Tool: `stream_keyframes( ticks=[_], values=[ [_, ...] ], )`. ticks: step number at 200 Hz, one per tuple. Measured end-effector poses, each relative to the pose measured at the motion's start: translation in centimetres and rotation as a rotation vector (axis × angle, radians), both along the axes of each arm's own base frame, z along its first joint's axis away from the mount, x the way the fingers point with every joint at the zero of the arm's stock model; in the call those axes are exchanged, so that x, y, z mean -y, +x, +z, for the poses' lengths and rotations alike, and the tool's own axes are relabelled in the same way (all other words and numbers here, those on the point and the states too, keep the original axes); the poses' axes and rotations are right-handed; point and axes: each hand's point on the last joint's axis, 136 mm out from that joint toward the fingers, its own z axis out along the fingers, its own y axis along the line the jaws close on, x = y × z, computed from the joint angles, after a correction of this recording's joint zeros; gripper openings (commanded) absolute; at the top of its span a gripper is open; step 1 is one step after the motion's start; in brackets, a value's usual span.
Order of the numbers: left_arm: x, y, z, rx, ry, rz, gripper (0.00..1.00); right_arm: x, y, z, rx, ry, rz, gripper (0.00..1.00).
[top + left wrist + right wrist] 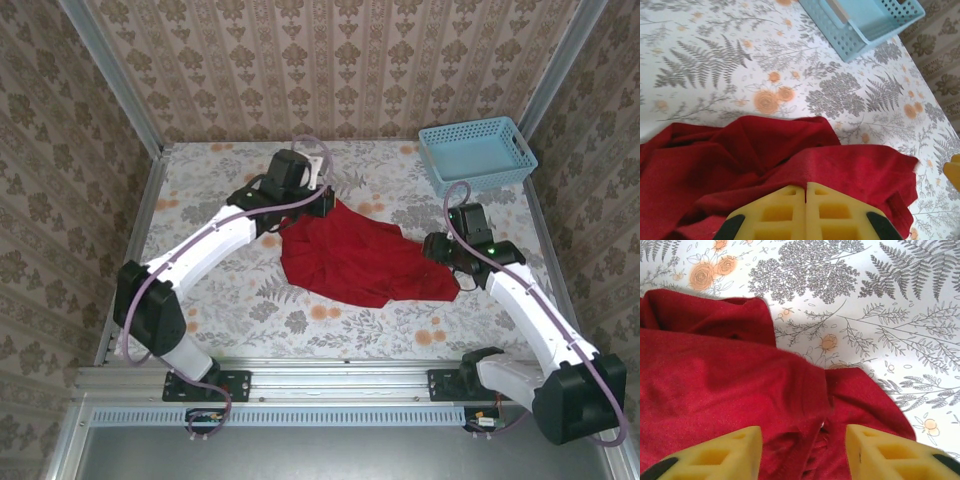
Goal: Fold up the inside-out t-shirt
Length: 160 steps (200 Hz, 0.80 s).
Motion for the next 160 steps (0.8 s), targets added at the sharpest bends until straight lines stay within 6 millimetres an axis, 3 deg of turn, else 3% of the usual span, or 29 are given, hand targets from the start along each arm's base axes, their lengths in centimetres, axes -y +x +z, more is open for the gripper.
stream_keyframes(
  ticks=[21, 37, 66, 87, 103, 129, 160],
  values=[
    [1.6, -0.5, 0.2, 0.008, -0.012, -0.035, 0.0, -0.6, -0.7, 1.6, 0.091, 0.028, 0.042, 0.66],
    [2.3, -1.0, 0.5, 0.011, -0.024, -0.055, 0.0, -2.5, -0.6, 4.0, 0.205, 0.086, 0.124, 0.7],
    [3.4, -1.5, 1.3, 0.027, -0.06, -0.075, 0.0, -9.5, 0.0, 7.2, 0.363, 0.165, 0.38, 0.73],
    [3.9, -2.5, 2.0, 0.029, -0.083, -0.086, 0.0, -14.5, 0.0, 7.3, 0.411, 0.178, 0.551, 0.73],
    [3.9, -3.4, 2.6, 0.03, -0.098, -0.091, 0.0, -16.7, 0.4, 7.4, 0.462, 0.175, 0.62, 0.73],
    [3.4, -4.5, 3.6, 0.031, -0.123, -0.087, 0.0, -18.5, 1.3, 7.6, 0.54, 0.145, 0.669, 0.73],
    [3.2, -4.8, 3.8, 0.022, -0.135, -0.076, 0.0, -19.1, 2.9, 7.6, 0.597, 0.092, 0.661, 0.67]
  ],
)
